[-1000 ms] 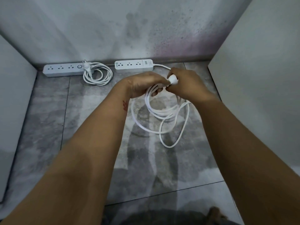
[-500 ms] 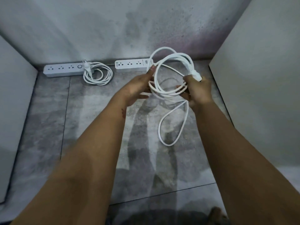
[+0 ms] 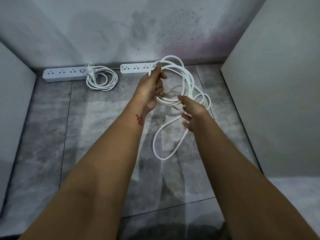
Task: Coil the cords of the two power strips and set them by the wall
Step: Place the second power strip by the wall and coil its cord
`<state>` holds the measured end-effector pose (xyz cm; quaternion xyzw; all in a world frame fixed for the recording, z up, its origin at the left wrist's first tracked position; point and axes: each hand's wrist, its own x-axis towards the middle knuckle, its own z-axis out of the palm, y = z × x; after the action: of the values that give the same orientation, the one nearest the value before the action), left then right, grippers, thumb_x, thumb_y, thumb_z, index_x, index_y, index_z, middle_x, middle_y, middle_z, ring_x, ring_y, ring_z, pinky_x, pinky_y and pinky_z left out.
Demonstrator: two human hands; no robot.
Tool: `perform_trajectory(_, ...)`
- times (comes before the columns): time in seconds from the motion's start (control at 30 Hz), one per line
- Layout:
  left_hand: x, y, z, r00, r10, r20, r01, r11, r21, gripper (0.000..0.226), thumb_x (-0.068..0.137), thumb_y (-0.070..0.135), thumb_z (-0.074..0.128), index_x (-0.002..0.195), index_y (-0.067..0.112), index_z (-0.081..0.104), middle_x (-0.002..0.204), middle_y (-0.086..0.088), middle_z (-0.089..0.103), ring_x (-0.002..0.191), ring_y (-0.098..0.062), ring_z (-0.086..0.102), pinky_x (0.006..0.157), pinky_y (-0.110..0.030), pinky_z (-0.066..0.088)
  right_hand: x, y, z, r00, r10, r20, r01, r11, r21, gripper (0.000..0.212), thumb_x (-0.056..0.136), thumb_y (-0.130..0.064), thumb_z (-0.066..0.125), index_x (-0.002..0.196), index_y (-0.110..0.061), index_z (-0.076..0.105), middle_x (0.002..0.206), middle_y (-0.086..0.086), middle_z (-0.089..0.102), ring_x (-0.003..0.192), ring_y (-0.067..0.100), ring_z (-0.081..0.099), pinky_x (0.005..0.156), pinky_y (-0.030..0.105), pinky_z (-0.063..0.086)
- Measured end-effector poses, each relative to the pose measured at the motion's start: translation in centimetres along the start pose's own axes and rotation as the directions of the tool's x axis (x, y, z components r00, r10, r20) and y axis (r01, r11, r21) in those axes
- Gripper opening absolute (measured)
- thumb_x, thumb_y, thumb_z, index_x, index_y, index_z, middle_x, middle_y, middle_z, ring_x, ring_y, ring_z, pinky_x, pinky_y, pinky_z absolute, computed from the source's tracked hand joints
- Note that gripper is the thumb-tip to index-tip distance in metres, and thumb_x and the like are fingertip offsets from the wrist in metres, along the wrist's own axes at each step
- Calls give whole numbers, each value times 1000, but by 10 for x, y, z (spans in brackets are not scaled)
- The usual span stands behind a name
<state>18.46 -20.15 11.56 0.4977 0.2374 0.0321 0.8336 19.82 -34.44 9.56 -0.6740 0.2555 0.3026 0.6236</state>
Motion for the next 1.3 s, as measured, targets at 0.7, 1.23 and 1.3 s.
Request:
perform_trajectory(0.7,10,-9,1,992,-9,127,-30,952,304,16,88,34,68,93,20,61,84,-1,63,75,-18,64,74,-35,52,17,-52,-29,729,-685,-13,491,535,-687,29,87,-46,50,80,-18,49,85,14,58,86,38,65,78,46,54)
perform_trajectory(1.23,17,-19,-4,994,-110,-19,112,980,166,27,99,30,52,82,8,51,59,-8,60,59,-26,63,73,-53,59,36,-11,-41,977,-79,-200,99,991,91,46,93,-42,53,127,-11,47,105,9,61,77,21,66,65,34,56)
perform_trajectory(1.3,18,-23,-7,993,-110,-38,114,983,144,29,99,30,52,84,6,51,59,-7,60,57,-25,64,72,-52,60,43,19,-42,935,9,-355,-23,999,-35,62,88,-46,59,135,-11,38,126,15,56,96,29,65,80,42,56)
